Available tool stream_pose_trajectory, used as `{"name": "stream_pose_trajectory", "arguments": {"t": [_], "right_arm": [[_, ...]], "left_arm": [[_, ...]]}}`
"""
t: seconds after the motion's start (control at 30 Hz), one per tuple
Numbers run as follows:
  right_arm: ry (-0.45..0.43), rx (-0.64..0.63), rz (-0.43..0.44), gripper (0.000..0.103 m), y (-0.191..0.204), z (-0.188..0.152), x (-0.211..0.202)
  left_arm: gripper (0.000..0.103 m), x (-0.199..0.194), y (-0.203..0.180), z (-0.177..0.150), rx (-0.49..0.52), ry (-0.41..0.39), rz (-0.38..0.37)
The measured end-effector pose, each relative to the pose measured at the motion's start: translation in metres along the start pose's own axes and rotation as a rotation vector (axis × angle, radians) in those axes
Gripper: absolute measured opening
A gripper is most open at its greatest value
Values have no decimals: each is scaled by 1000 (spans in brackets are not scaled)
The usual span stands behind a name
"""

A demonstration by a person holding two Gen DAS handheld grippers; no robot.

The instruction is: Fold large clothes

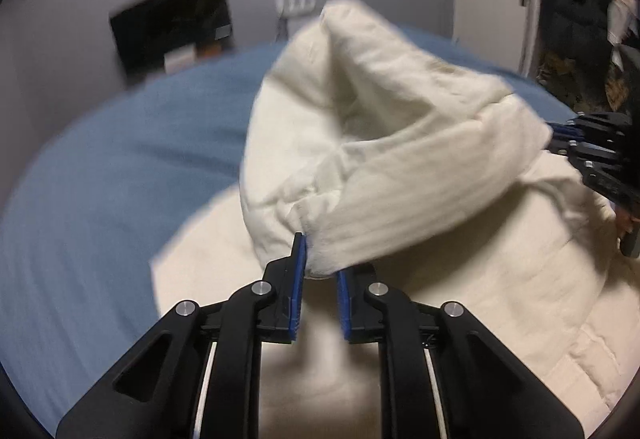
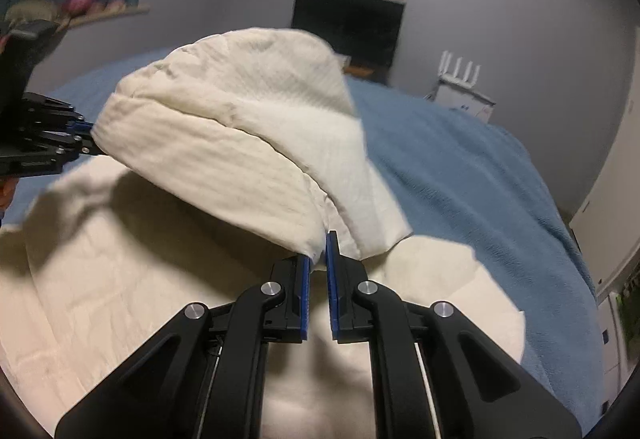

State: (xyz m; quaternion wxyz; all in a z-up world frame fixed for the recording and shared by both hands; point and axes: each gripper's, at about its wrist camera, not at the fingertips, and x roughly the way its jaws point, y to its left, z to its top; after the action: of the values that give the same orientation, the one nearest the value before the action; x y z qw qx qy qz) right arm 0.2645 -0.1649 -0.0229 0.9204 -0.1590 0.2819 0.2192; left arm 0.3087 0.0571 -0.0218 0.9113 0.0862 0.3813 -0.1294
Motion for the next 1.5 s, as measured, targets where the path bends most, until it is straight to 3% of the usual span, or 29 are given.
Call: {"name": "stream_pose_trajectory", "arguments": {"t": [0.13,0.17,0.2,0.27,0.4,0.47,0.57,0.6,0.63,0.67,0.77,0.8,0.83,0.87,0.9,1.0,1.1,1.23,1.5], "right_arm": [[73,-35,11,5,16,4,23],[94,-36,14,6,18,4,29],[119,-36,14,6,20,3,35],[141,-46,3,6,23,6,43],[158,-65,-1,6,24,8,50],[156,-59,6,10,23,8,46],[149,-53,32,28,19,9,39],[149,-52,42,45,18,8,36],[146,-51,50,56,17,7,33],[137,-50,58,56,16,6,28],[124,-49,67,56,17,3,16],[120,-44,70,56,15,3,14],[115,-37,75,56,13,3,12],[108,-29,76,56,11,4,9],[104,-28,75,56,8,6,8],[86,-27,69,56,5,10,3],[44,-1,83,56,0,17,-1],[26,61,93,56,-12,32,12],[227,70,84,55,-8,29,98]], "left_arm": [[23,26,19,-11,-70,42,-30],[32,28,21,-10,-60,38,-22],[55,28,22,-9,-55,37,-20],[87,19,21,-9,-56,18,-41],[88,1,15,-9,-13,-8,-83],[88,-10,10,-7,-19,-28,-147],[88,-21,2,4,-40,-80,-254],[90,-24,-2,7,-55,-91,-288],[91,-26,-5,9,-71,-95,-325],[94,-26,-8,15,-93,-93,-359],[93,-13,-14,24,-115,-67,-343],[87,-9,-13,25,-129,-59,-345],[79,-4,-11,27,-149,-46,-355],[50,2,-8,28,-176,-20,-370],[34,15,5,29,-210,17,-402],[21,28,28,27,-312,37,-485],[20,31,49,22,-388,26,-533],[22,44,60,15,-355,96,-529],[27,69,63,13,-300,212,-484]]}}
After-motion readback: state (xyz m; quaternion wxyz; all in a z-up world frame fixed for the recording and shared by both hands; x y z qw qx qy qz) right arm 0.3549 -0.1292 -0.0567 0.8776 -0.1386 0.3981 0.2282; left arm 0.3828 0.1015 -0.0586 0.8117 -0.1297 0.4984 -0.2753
